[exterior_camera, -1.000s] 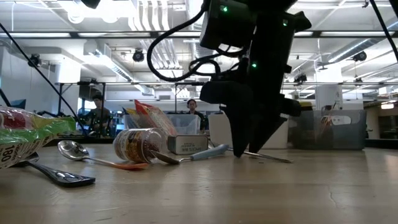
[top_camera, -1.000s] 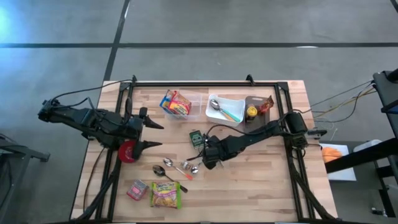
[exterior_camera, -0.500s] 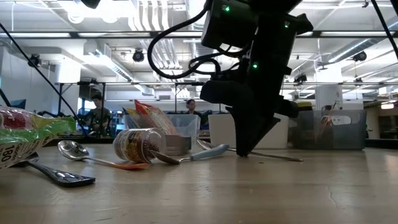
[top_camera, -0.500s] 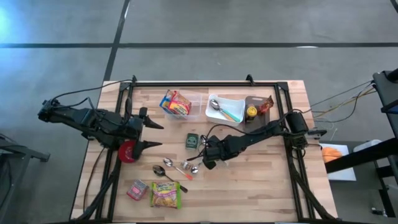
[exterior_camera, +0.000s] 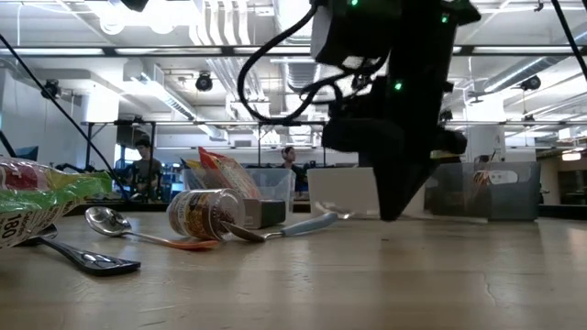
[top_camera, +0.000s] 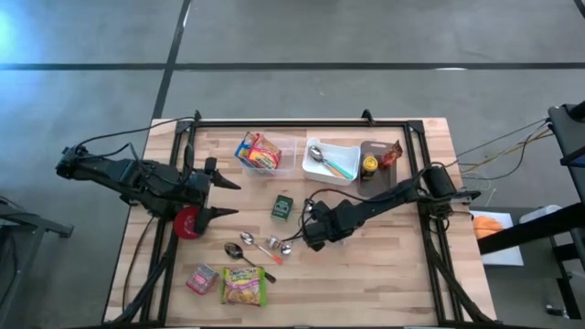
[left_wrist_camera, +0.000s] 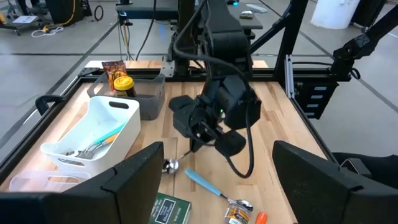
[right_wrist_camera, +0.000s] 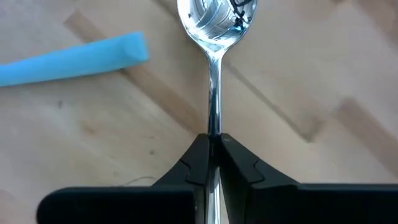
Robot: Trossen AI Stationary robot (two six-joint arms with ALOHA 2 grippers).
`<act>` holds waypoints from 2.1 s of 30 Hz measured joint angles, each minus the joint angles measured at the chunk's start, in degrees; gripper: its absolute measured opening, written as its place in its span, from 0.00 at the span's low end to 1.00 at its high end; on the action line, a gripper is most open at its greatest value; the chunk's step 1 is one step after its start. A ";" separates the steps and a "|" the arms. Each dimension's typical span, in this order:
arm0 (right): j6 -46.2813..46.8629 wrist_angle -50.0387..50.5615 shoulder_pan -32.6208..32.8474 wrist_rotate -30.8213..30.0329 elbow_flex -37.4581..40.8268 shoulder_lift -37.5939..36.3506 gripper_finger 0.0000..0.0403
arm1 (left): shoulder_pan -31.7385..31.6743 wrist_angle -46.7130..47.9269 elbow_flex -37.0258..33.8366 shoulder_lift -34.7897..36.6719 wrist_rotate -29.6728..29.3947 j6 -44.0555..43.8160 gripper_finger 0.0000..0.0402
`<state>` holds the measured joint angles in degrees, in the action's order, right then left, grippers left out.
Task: Pick & Place Food Item
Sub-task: Put the silver spoon into the white bin
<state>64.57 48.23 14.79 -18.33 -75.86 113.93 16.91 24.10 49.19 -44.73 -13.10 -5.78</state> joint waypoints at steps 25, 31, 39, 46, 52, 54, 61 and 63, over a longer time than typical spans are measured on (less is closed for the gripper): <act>-12.36 6.73 -1.03 -11.91 -0.99 -14.58 0.03 | 0.02 0.28 0.00 -0.04 0.00 -0.20 0.76; -29.60 7.16 -8.40 -11.93 -1.58 -18.47 0.03 | 0.02 0.61 0.00 -0.04 0.00 -0.20 0.76; -38.96 6.93 -21.62 -11.38 -1.59 -20.21 0.03 | 0.02 1.09 0.00 -0.04 0.02 -0.22 0.76; -40.76 -1.15 -30.31 -4.93 1.64 -19.91 0.03 | 0.00 1.64 0.00 -0.04 0.02 -0.22 0.76; -45.35 -8.76 -32.70 -1.20 6.56 -19.89 0.03 | 0.00 1.62 -0.02 -0.04 0.02 -0.22 0.76; -46.39 -10.45 -33.35 -0.85 8.13 -19.89 0.03 | 0.00 1.61 -0.02 -0.04 0.02 -0.22 0.76; -46.34 -14.82 -33.53 1.66 13.71 -19.84 0.03 | 0.00 1.61 -0.02 -0.04 0.02 -0.22 0.76; -46.31 -16.93 -33.55 3.52 15.26 -19.84 0.03 | 0.00 1.61 -0.02 -0.04 0.03 -0.22 0.76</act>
<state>18.26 31.30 -18.76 -14.80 -60.60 94.08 16.91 25.71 49.17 -44.77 -13.08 -6.00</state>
